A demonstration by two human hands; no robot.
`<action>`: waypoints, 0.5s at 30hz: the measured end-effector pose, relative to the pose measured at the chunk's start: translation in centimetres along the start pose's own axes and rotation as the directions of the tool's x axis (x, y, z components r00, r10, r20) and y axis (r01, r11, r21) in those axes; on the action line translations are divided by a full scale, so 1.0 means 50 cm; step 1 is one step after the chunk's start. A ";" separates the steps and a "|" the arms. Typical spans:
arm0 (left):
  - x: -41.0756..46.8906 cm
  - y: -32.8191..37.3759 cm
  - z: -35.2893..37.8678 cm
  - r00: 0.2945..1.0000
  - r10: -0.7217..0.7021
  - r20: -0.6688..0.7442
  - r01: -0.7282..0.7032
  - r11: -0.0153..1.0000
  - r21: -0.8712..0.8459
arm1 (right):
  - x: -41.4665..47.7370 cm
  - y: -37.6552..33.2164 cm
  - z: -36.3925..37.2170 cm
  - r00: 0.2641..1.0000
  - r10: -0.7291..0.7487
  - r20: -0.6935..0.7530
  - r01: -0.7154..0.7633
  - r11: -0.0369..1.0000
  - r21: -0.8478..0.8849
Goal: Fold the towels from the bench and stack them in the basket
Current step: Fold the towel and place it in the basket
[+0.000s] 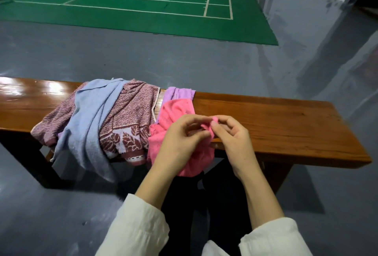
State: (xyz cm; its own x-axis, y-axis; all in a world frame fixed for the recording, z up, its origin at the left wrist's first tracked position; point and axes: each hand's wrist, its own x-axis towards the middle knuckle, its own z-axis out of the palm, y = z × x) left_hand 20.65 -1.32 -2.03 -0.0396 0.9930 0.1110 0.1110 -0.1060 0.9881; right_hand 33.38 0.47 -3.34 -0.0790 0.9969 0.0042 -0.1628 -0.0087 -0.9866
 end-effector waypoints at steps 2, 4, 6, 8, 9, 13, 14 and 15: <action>0.004 -0.009 -0.003 0.991 0.089 -0.101 -0.068 0.980 0.189 | -0.001 0.006 0.002 1.000 -0.003 -0.001 0.002 0.999 -0.036; 0.007 -0.012 -0.006 0.983 0.125 -0.136 -0.087 0.963 0.253 | -0.001 0.007 0.004 1.000 0.004 -0.016 -0.005 0.999 -0.040; 0.013 -0.020 -0.016 0.984 0.143 -0.110 -0.109 0.957 0.267 | -0.002 0.009 -0.001 0.999 -0.014 -0.035 0.013 0.999 -0.044; 0.017 -0.023 -0.026 0.973 0.214 -0.084 -0.176 0.929 0.327 | 0.000 0.011 -0.010 0.997 -0.059 -0.057 0.054 0.994 -0.092; 0.018 -0.025 -0.030 0.957 0.279 -0.076 -0.228 0.891 0.392 | 0.000 0.011 -0.014 0.995 -0.073 -0.060 0.065 0.991 -0.120; 0.027 -0.025 -0.024 0.871 0.490 -0.043 -0.353 0.684 0.639 | -0.001 0.006 -0.015 0.996 -0.070 -0.057 0.062 0.990 -0.127; 0.030 -0.024 -0.021 0.870 0.491 -0.037 -0.354 0.675 0.647 | -0.003 0.003 -0.014 0.996 -0.065 -0.057 0.059 0.992 -0.113; 0.031 -0.020 -0.018 0.885 0.466 -0.026 -0.345 0.691 0.635 | -0.003 0.001 -0.014 0.997 -0.059 -0.058 0.053 0.994 -0.096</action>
State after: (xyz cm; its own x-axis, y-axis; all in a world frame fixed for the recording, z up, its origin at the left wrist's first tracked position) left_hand 19.60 0.30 -2.74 -0.0088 0.8278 0.5609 0.7213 -0.3832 0.5769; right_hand 34.08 0.35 -3.49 -0.0118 0.9985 0.0525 -0.0714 0.0516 -0.9961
